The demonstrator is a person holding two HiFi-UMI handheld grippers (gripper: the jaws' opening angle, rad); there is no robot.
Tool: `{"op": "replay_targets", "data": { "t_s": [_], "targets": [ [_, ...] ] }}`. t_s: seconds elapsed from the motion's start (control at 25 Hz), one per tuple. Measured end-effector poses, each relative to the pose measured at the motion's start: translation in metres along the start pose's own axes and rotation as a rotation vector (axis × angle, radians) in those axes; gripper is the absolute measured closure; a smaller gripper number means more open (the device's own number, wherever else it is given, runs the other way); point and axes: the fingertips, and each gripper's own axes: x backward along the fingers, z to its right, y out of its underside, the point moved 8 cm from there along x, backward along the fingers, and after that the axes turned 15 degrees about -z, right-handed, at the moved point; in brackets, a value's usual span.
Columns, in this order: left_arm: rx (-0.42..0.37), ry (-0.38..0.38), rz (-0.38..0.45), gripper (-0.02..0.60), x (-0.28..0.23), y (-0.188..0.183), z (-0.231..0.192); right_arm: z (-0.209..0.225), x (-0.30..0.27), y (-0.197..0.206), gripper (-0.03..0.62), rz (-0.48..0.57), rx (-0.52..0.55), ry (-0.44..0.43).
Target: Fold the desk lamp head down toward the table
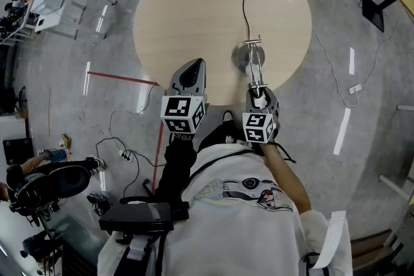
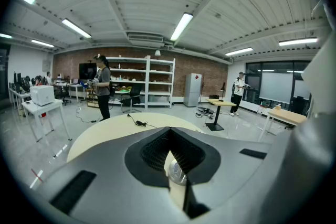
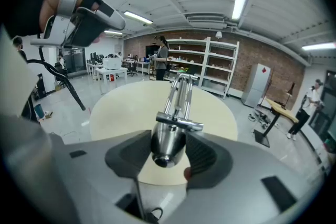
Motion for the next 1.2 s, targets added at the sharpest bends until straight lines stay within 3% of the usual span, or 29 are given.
{"op": "replay_targets", "data": {
  "t_s": [0.68,1.04,1.2],
  "targets": [
    [0.005,-0.003,-0.003,0.580,-0.002,-0.003,0.001,0.002,-0.009,0.002,0.388,-0.021,-0.009,-0.029],
    [0.012,0.011,0.006,0.580,-0.013,0.001,0.007,0.011,-0.002,0.015,0.388,0.018,0.106,-0.152],
    [0.019,0.015,0.013,0.580,-0.016,-0.001,0.009,0.026,0.016,0.020,0.388,0.037,0.108,-0.180]
  ]
}}
